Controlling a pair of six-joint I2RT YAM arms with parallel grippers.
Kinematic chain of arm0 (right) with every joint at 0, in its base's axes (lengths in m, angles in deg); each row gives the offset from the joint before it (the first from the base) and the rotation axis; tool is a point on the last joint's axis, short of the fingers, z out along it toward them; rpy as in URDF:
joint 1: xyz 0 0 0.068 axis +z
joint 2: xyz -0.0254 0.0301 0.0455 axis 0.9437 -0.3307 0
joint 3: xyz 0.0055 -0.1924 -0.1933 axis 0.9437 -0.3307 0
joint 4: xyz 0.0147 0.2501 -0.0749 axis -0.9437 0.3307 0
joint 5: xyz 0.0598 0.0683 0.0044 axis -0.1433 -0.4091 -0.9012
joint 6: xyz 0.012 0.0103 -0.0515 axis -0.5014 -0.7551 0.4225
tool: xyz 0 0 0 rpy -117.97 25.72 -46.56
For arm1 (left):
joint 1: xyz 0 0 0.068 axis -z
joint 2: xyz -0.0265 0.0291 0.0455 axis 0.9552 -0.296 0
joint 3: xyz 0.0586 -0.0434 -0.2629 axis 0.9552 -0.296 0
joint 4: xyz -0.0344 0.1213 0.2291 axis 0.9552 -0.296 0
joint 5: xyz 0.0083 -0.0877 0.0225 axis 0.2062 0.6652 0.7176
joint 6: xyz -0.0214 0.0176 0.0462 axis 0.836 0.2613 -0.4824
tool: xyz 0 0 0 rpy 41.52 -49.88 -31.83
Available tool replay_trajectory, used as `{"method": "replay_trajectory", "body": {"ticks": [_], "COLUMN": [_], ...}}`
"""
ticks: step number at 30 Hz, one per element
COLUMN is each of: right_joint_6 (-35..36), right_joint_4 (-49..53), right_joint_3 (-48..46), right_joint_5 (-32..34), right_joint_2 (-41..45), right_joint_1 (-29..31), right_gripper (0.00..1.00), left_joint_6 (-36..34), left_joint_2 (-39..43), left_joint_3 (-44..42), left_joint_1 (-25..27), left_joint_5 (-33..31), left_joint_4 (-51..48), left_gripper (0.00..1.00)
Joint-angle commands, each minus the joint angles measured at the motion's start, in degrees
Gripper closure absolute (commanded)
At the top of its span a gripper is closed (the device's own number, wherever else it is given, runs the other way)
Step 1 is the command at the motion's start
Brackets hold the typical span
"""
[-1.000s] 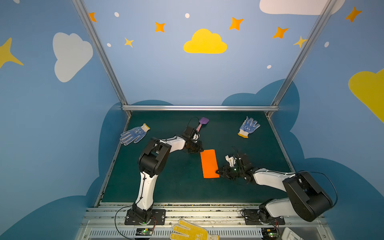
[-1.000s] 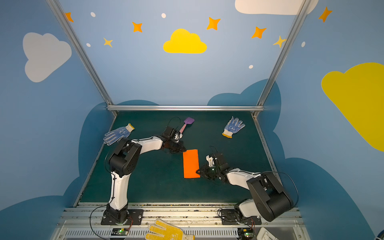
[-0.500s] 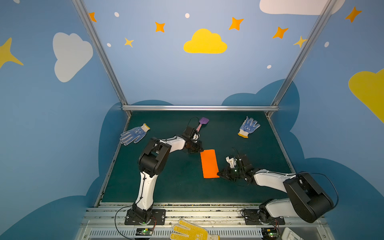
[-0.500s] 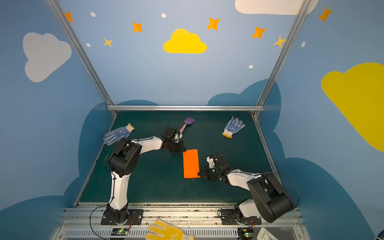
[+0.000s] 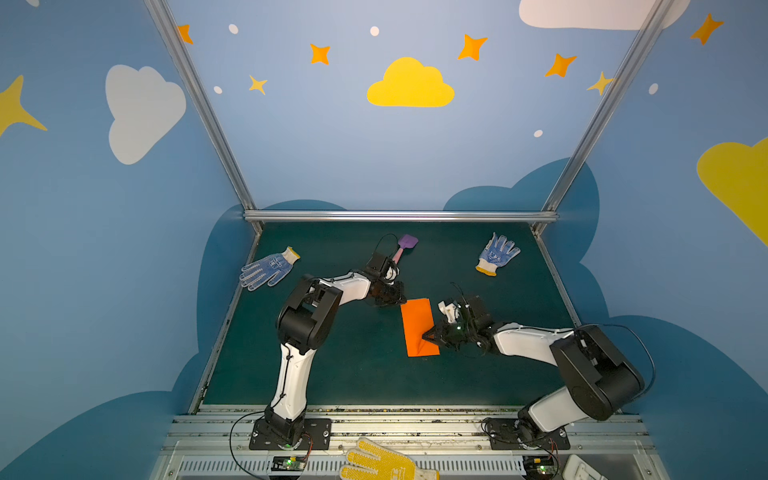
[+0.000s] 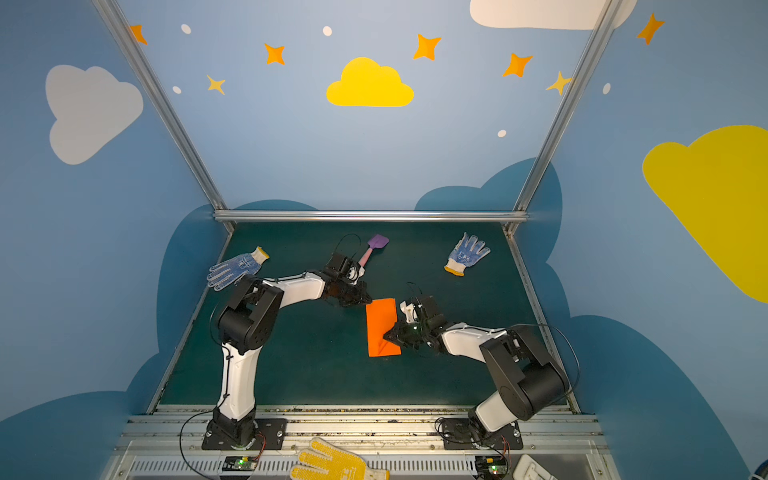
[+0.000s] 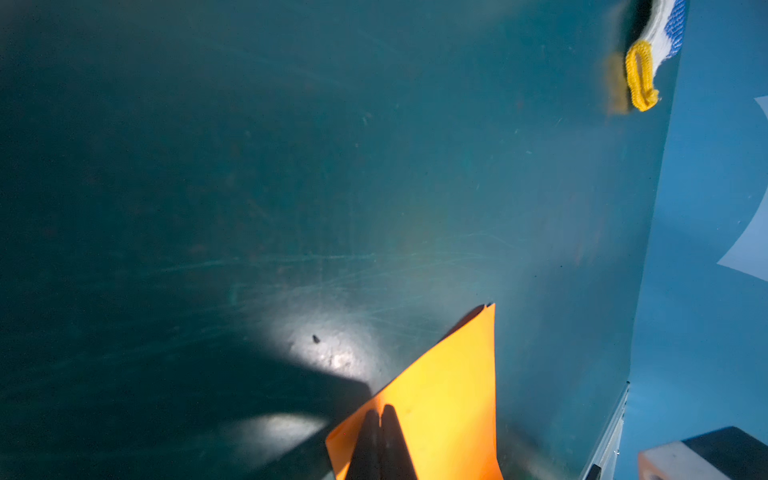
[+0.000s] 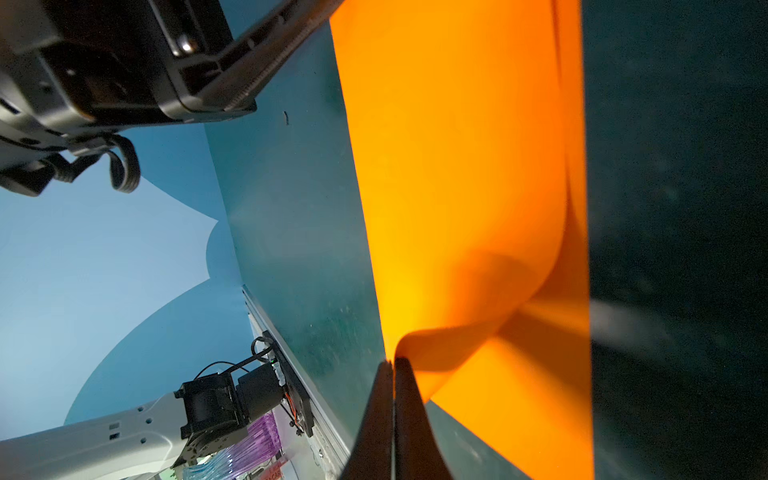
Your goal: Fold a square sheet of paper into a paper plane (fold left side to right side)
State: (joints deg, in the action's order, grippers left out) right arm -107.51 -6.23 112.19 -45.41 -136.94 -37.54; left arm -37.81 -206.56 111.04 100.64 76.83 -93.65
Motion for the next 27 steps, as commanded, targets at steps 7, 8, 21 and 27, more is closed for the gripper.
{"method": "replay_trajectory", "body": {"ticks": [7, 8, 21, 27], "right_joint_6": [0.13, 0.04, -0.57, -0.84], "right_joint_4": [-1.74, -1.85, -3.17, -3.68], "right_joint_3": [6.63, 7.01, 9.11, 9.26], "right_joint_5": [-0.16, -0.09, 0.17, 0.07], "right_joint_2": [-7.09, -7.70, -12.06, -13.18], "right_joint_1": [1.00, 1.10, 1.11, 1.13], "right_gripper": [1.00, 1.00, 1.00, 1.00], "left_joint_6": [-1.45, -1.50, -1.66, -1.67], "left_joint_2": [-2.13, -2.13, -2.06, -1.99], "left_joint_3": [-1.56, -1.58, -1.57, -1.60], "left_joint_1": [0.03, 0.04, 0.03, 0.03], "left_joint_5": [-2.27, -2.28, -2.42, -2.45], "left_joint_4": [-3.63, -3.71, -4.08, -4.08], "left_gripper": [0.94, 0.94, 0.94, 0.95]}}
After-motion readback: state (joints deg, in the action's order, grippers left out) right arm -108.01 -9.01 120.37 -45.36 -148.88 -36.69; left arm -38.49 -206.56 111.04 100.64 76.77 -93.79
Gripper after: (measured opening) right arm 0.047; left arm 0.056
